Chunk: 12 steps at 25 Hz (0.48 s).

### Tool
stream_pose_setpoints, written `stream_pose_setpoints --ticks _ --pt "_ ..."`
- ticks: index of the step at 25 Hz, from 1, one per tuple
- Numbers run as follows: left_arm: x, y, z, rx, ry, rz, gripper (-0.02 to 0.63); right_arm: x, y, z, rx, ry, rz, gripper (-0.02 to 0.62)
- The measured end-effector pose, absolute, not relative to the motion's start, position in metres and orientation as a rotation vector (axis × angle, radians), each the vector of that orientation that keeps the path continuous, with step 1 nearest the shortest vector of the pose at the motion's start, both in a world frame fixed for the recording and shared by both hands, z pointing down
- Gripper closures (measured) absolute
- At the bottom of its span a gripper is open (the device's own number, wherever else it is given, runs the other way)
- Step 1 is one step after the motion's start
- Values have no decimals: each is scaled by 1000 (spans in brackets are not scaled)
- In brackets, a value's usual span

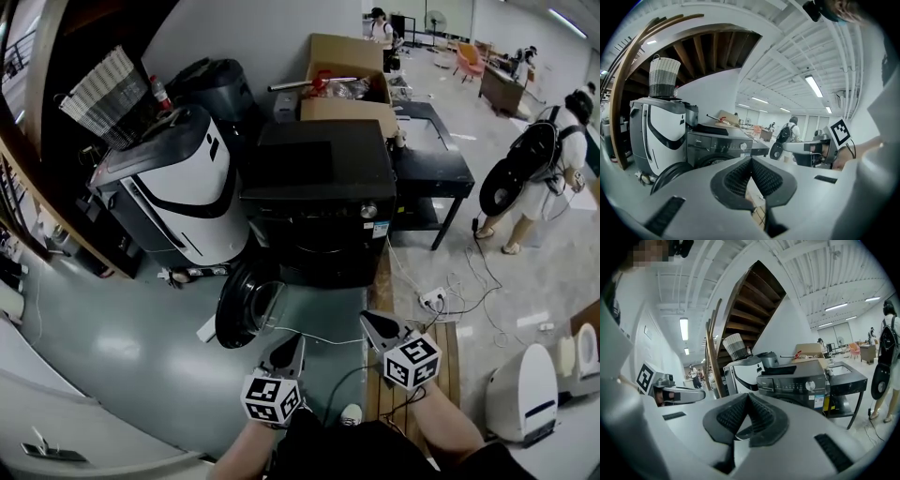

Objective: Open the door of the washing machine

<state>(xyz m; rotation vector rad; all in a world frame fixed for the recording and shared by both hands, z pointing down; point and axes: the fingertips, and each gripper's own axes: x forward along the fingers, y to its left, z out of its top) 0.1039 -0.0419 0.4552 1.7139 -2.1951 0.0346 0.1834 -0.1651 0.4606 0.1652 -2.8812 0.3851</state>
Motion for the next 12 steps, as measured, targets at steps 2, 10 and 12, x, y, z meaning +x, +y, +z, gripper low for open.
stream_pose_setpoints --ticks 2,10,12 --pt "112 -35 452 1720 -2197 42 588 189 -159 457 156 -2882 389 578" --pt "127 -5 451 1690 -2215 59 588 199 -129 453 102 -2877 378 578" --pt "129 -2 454 1684 -2214 55 588 201 -122 456 91 -2870 372 578"
